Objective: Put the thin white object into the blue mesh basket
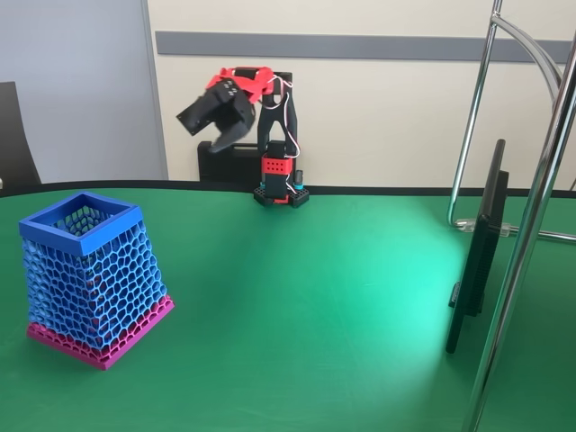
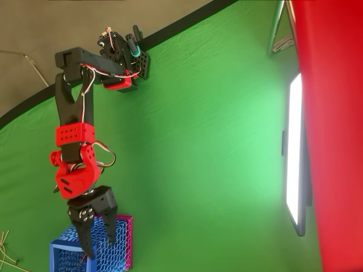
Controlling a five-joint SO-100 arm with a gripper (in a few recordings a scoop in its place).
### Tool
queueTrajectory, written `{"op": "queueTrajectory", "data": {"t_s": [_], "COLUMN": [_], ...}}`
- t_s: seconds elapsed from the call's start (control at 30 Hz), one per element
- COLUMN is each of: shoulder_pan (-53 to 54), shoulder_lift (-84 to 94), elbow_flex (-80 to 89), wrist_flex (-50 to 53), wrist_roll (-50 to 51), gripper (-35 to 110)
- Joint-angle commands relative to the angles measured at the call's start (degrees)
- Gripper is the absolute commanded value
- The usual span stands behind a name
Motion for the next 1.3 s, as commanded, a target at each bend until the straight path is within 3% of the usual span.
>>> {"op": "queueTrajectory", "data": {"t_s": [0.0,0.37,0.9,1.27], "shoulder_pan": [-3.2,-12.0,-13.3,-12.6], "shoulder_lift": [10.3,40.7,81.4,88.7], "elbow_flex": [9.6,47.0,91.1,94.8], "wrist_flex": [-3.8,-11.7,-11.7,2.7], "wrist_roll": [-3.1,-18.3,-33.8,-33.9], "gripper": [20,8,1,1]}}
